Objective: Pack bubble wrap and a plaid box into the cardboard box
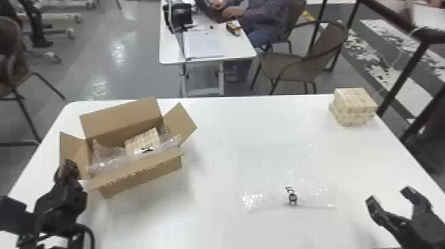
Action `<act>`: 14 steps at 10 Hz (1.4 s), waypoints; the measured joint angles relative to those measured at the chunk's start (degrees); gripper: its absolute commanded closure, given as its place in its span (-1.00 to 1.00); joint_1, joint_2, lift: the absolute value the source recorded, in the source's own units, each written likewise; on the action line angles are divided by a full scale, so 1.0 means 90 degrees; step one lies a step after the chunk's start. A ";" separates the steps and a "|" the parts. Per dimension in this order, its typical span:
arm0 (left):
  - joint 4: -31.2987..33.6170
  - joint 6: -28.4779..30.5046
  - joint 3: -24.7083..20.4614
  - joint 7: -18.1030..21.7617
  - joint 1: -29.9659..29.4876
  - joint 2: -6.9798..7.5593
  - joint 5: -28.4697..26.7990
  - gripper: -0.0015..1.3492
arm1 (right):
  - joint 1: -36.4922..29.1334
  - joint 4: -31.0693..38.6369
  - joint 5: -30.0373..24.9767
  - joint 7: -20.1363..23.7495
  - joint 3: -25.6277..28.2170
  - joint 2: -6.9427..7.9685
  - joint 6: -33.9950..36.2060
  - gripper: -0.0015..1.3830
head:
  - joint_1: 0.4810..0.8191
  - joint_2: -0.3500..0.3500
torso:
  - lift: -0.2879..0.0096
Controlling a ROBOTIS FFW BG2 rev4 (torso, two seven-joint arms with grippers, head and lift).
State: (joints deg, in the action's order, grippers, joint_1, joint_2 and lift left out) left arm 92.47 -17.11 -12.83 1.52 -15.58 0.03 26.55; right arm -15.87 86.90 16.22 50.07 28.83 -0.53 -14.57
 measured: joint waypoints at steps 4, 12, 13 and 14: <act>-0.0330 -0.0293 -0.1226 -0.0379 0.0423 -0.0004 -0.0676 0.79 | 0.0105 -0.0046 -0.0047 0.0103 0.0000 0.0031 0.0022 -0.81 | 0.27 0.53 | 0.19; -0.0835 -0.1855 -0.0103 -0.2816 0.0304 -0.0004 -0.1112 -0.85 | 0.0172 -0.0104 0.0007 0.0101 -0.0010 0.0056 0.0046 -0.81 | 0.27 0.50 | 0.19; -0.0731 -0.2018 -0.0018 -0.2815 0.0190 -0.0004 -0.1251 -0.72 | 0.0184 -0.0088 0.0005 0.0101 -0.0010 0.0059 0.0046 -0.81 | 0.27 0.48 | 0.19; -0.0495 -0.2130 0.0144 -0.2815 -0.0007 -0.0004 -0.1341 -0.66 | 0.0189 -0.0073 0.0004 0.0101 -0.0010 0.0059 0.0047 -0.81 | 0.27 0.43 | 0.19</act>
State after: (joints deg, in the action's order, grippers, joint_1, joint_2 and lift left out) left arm 88.02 -36.28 -11.54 -23.82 -15.64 0.00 14.48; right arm -14.17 86.24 16.26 50.97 28.74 0.00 -14.15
